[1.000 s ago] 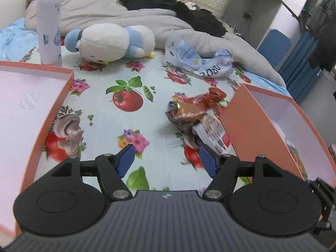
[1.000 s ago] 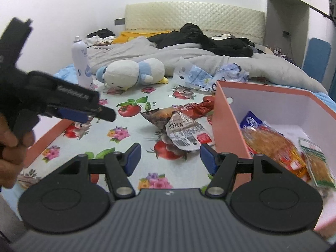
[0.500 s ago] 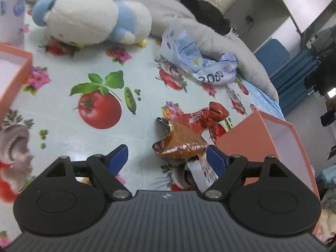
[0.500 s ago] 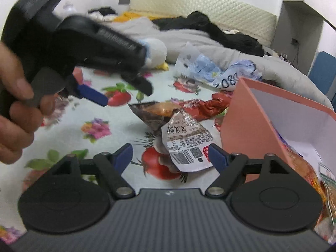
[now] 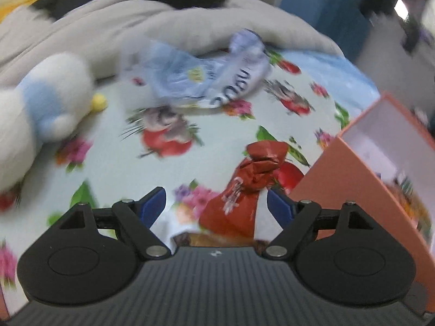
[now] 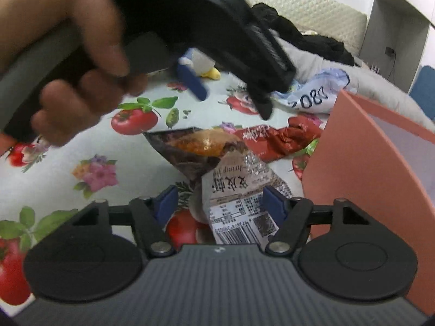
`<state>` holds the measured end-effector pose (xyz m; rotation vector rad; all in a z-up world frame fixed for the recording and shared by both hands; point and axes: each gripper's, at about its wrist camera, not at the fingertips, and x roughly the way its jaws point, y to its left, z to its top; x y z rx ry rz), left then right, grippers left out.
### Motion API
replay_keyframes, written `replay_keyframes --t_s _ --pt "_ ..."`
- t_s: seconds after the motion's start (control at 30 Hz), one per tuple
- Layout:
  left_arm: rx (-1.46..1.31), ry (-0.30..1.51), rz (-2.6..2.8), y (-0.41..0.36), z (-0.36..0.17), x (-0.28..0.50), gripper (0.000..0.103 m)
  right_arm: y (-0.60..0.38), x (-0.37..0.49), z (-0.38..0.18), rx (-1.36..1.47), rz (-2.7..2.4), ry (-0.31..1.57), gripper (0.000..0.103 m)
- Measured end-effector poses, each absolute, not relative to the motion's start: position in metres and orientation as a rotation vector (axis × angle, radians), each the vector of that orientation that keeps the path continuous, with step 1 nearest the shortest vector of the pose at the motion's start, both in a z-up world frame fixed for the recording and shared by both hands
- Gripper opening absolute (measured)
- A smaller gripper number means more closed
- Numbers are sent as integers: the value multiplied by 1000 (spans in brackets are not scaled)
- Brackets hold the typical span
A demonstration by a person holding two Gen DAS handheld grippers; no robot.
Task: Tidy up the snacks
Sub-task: 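Grasp the red candy wrapper with the left tool while the right tool grasps the brown-and-white snack bag, then carry both held snacks up and over the deep pink box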
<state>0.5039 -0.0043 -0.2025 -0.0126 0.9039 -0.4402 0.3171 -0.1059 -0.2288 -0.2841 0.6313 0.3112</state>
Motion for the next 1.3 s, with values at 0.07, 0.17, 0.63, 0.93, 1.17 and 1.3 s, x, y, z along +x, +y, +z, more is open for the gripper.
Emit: replay_keyframes --t_s 0.07,0.17,0.63,0.93,1.17,1.3 --pt "38 921 -467 -17 -207 514 83 -108 316 -229 -276 317 623 66" --pt "115 944 -523 -36 -214 522 81 -111 317 -229 -258 312 623 55" --pt "218 994 -481 -61 -224 514 40 -114 309 -223 -266 327 639 27" --pt "92 968 -378 -38 -186 479 39 -116 284 -201 -288 339 633 23" --pt "-13 904 -337 -16 -138 431 39 -113 249 -192 -325 367 644 21" --pt "-74 857 -302 -2 -113 397 39 -116 225 -184 -328 381 654 20"
